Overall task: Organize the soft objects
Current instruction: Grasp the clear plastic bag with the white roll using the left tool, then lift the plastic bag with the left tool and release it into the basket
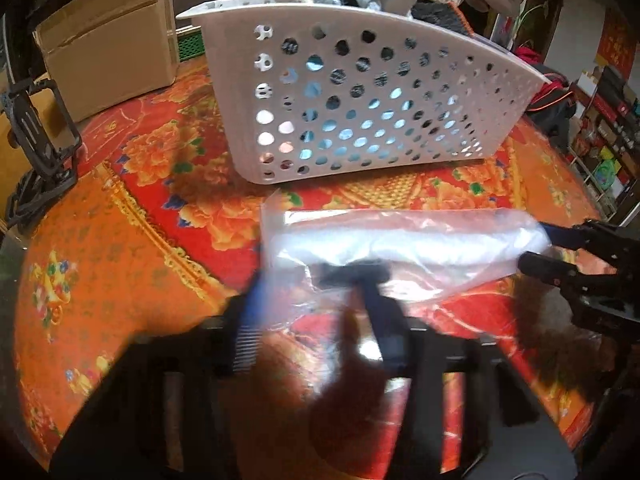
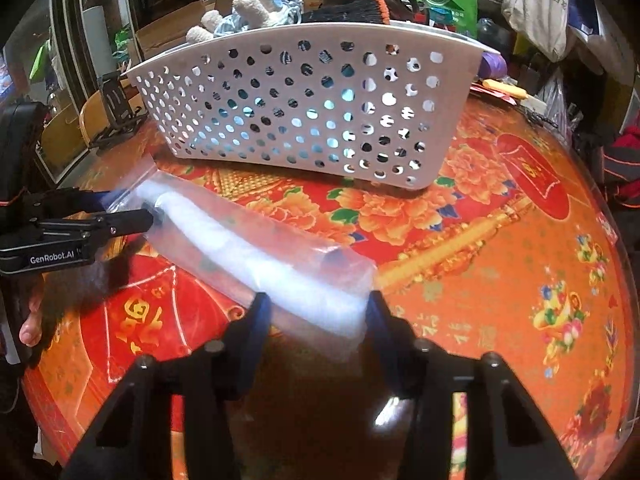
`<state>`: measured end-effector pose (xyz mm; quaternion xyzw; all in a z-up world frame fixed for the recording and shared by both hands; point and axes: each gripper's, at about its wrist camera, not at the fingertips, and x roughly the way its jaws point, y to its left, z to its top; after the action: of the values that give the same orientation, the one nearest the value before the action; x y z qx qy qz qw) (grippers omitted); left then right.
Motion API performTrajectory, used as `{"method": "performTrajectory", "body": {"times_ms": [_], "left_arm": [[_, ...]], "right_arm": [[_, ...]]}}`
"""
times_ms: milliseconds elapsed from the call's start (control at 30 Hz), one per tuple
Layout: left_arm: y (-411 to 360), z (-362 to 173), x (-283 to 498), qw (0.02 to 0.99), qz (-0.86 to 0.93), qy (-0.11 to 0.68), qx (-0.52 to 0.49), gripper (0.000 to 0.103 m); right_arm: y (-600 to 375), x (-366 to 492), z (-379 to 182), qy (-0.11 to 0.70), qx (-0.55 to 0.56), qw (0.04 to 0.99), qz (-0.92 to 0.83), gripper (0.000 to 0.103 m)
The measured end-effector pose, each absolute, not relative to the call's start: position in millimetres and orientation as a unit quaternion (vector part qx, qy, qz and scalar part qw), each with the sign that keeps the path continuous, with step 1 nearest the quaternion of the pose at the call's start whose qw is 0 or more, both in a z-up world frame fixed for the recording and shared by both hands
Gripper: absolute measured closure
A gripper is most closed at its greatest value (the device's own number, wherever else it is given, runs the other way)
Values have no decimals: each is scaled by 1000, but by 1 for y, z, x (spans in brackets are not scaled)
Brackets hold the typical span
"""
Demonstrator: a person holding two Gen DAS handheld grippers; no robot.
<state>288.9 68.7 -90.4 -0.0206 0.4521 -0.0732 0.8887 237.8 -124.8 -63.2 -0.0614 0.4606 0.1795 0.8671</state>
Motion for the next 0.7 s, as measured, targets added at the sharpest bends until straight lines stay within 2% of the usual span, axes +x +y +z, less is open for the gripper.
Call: {"method": "performTrajectory", "body": {"times_ms": [133, 200, 433, 700], "left_arm": [[70, -90, 287, 890, -72, 450, -27, 91], [71, -88, 285, 890, -77, 449, -32, 92], [72, -72, 268, 899, -86, 427, -43, 95], [76, -24, 235, 925, -104, 360, -64, 95]], "right_arm": [[-128, 238, -63, 457, -51, 869, 184, 77], [-131, 238, -63, 455, -36, 869, 192, 88], [-135, 225, -48, 424, -24, 881, 209, 92], [-139, 199, -2, 369, -19, 903, 221, 92]]}}
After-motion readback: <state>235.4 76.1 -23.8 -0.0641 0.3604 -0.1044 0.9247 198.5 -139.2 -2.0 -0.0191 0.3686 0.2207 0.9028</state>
